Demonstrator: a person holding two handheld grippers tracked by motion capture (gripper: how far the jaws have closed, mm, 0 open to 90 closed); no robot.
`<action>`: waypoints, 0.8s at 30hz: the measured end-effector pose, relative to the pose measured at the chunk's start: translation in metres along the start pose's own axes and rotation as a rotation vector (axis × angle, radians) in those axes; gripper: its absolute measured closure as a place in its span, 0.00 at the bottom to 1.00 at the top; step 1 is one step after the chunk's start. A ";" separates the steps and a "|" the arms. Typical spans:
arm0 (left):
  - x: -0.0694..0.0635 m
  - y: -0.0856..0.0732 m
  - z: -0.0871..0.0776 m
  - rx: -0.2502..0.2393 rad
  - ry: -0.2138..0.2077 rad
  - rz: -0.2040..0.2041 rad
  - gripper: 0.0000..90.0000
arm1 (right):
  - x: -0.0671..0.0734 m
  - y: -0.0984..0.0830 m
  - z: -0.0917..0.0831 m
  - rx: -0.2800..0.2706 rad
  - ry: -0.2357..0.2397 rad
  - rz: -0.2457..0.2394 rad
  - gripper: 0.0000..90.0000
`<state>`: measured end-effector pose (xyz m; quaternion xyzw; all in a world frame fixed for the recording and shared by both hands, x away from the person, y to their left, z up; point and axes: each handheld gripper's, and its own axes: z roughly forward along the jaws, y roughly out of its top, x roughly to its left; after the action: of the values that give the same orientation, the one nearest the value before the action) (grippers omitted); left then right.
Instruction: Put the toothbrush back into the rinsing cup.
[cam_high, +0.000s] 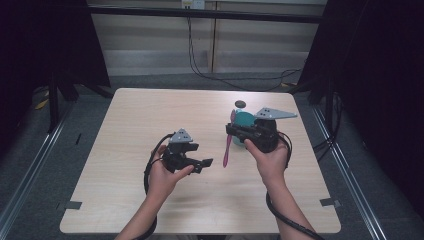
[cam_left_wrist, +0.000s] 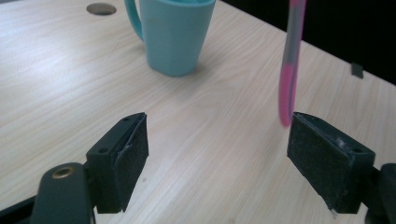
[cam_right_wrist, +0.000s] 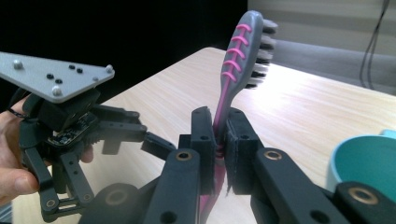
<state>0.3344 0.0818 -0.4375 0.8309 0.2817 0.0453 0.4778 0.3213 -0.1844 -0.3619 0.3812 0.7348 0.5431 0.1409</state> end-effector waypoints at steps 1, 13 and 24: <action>0.001 -0.002 0.000 0.003 0.003 -0.001 0.23 | -0.001 0.000 -0.001 -0.003 -0.005 -0.003 0.93; 0.008 -0.028 0.005 0.070 0.032 0.020 0.21 | -0.005 0.002 -0.008 -0.026 -0.021 -0.014 0.93; 0.013 -0.047 0.010 0.123 0.067 0.040 0.21 | -0.009 0.002 -0.014 -0.039 -0.031 -0.032 0.93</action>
<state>0.3283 0.0989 -0.4836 0.8622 0.2830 0.0653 0.4151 0.3194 -0.2001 -0.3567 0.3750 0.7277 0.5491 0.1684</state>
